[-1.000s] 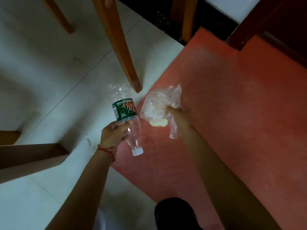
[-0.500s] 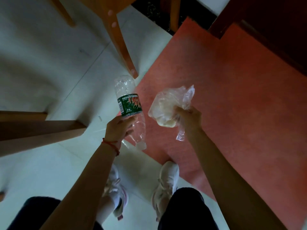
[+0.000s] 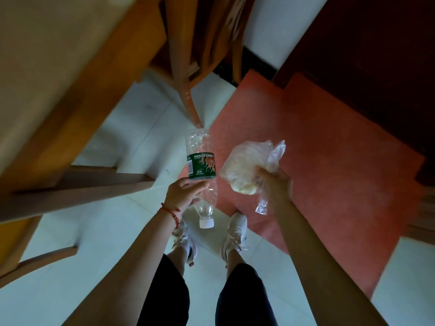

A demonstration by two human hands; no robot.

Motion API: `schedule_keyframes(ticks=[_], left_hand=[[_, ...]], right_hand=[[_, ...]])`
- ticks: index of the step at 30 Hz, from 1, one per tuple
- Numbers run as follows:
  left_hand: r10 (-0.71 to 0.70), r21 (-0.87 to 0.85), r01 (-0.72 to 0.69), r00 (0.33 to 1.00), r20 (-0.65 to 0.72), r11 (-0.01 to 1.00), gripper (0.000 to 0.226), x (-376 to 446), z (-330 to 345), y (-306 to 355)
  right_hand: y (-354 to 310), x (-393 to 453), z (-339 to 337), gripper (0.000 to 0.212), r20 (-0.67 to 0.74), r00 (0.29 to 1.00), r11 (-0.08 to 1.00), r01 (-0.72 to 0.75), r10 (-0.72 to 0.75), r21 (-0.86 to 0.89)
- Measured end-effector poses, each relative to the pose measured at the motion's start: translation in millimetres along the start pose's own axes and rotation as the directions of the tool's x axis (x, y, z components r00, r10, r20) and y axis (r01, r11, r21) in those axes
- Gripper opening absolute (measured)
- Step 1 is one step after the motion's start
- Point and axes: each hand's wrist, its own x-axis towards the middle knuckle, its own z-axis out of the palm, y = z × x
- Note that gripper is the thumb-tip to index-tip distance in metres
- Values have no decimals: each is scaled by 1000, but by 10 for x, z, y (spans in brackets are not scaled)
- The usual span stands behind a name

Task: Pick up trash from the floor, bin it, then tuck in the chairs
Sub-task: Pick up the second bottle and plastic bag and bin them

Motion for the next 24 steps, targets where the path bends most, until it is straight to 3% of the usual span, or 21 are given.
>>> schedule_keyframes(ticks=[8, 12, 16, 20, 24], left_hand=[[36, 17, -37, 996, 76, 999, 37, -1042, -145, 514], [49, -35, -46, 994, 94, 998, 24, -1409, -226, 705], [84, -96, -80, 995, 44, 992, 28, -1708, -279, 845], [152, -183, -156, 988, -34, 971, 9, -2032, -254, 820], [158, -268, -191, 977, -141, 944, 14, -2297, -264, 623]], right_hand=[[-594, -976, -359, 7, -37, 999, 995, 19, -15, 95], [-758, -1339, -473, 12, -43, 998, 993, 48, -44, 108], [-872, -1573, -577, 14, 5, 997, 994, 82, -82, 79], [-966, -1679, -674, 13, 75, 990, 991, 118, -123, 70], [-1034, -1799, -744, 17, 174, 970, 985, 166, -171, 40]])
